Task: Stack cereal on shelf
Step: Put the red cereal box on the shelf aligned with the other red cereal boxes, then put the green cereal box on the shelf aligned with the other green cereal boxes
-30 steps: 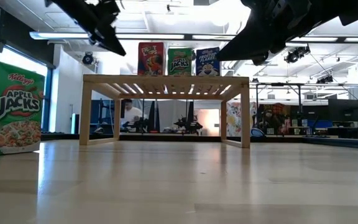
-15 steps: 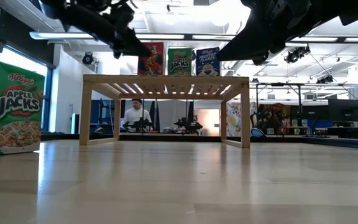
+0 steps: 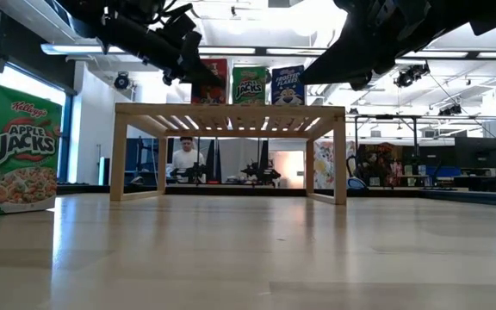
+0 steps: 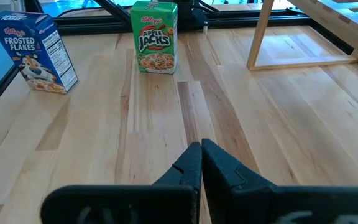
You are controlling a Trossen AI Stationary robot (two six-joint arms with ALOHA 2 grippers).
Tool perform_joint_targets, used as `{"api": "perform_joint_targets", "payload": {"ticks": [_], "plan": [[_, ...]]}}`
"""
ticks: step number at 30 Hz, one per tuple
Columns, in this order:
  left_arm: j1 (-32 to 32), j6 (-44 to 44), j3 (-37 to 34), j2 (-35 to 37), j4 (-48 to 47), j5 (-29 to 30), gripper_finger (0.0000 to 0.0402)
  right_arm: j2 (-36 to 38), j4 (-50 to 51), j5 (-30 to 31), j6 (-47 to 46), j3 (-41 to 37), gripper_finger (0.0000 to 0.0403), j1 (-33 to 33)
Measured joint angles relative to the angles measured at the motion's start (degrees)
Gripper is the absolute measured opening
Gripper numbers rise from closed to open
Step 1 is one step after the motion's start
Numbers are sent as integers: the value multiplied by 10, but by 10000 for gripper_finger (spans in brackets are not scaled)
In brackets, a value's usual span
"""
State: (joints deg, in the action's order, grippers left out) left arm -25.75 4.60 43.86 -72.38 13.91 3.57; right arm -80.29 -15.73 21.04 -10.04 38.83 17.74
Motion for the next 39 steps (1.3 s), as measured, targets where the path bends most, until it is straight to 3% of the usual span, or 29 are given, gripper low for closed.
{"api": "perform_joint_targets", "payload": {"ticks": [12,19,25,30,34,39], "plan": [[-17,-1,0,0,6,1,0,0,0,0,-1,0,0,0],[27,-28,3,44,-39,-21,0,0,0,0,0,0,0,0],[103,-85,39,115,-207,-23,1,0,0,0,0,0,0,0],[175,-173,108,130,-420,11,1,0,0,0,-2,0,0,0],[224,-302,175,110,-630,58,21,0,0,-4,-2,0,0,1],[270,-512,238,78,-830,31,82,0,1,-5,3,0,0,11]]}}
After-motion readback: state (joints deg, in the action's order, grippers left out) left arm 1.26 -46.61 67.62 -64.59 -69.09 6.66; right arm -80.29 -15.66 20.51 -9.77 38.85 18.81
